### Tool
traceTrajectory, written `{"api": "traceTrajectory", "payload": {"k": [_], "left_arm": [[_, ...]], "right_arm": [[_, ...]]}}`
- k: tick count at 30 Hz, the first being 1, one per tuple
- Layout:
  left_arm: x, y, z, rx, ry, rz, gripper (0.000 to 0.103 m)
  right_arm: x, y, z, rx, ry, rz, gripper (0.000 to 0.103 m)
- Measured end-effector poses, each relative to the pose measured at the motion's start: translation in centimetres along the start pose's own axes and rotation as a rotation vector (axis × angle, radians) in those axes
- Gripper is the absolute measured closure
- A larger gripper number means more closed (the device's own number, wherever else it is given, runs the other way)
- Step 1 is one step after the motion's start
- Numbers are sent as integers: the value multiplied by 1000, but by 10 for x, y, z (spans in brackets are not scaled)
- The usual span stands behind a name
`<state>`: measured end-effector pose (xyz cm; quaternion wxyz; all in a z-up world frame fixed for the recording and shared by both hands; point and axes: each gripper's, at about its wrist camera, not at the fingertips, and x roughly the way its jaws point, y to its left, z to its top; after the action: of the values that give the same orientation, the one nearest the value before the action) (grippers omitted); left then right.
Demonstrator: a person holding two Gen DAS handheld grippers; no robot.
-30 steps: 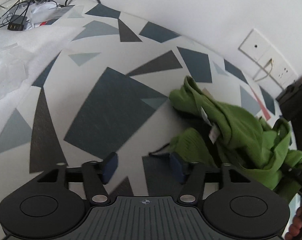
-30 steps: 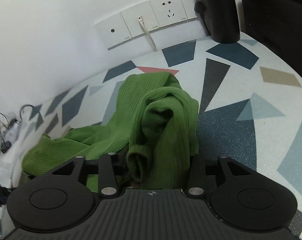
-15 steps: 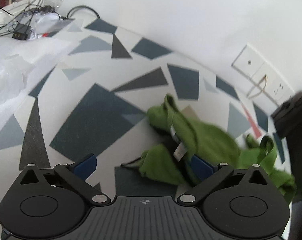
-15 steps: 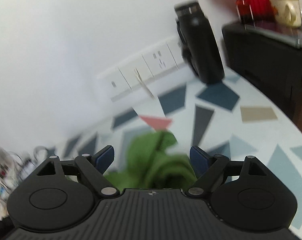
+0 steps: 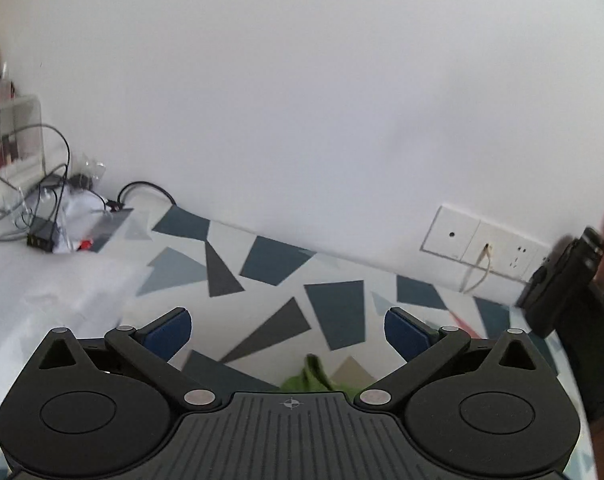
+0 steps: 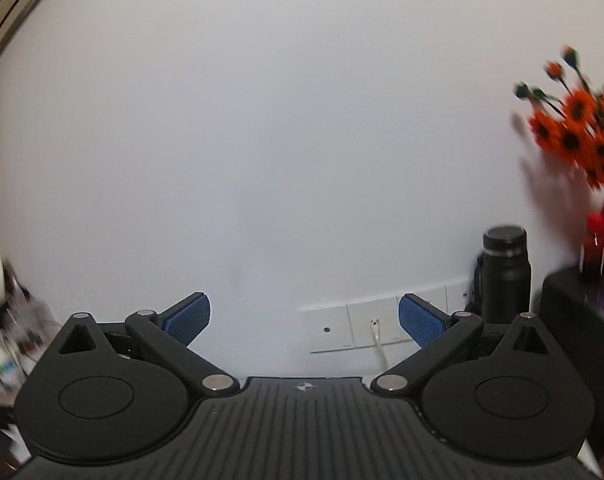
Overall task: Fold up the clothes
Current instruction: 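Lower the green sweater onto the table and open both tools, then grasp the sweater edge with the left tool while the right tool grasps another edge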
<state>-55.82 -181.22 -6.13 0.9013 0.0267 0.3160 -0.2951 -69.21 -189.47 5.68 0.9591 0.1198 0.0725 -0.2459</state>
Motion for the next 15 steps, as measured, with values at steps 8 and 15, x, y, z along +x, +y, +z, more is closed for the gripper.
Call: {"api": "traceTrajectory", "payload": {"k": [8,15], "left_arm": [[26,29,-55,-12,159,-38,1],[64,45,-98,27,289,-114,1]], "right_arm": [[73,19,-90,-169,320,89,3],[62,52,-162,-225,496,167,9]]}}
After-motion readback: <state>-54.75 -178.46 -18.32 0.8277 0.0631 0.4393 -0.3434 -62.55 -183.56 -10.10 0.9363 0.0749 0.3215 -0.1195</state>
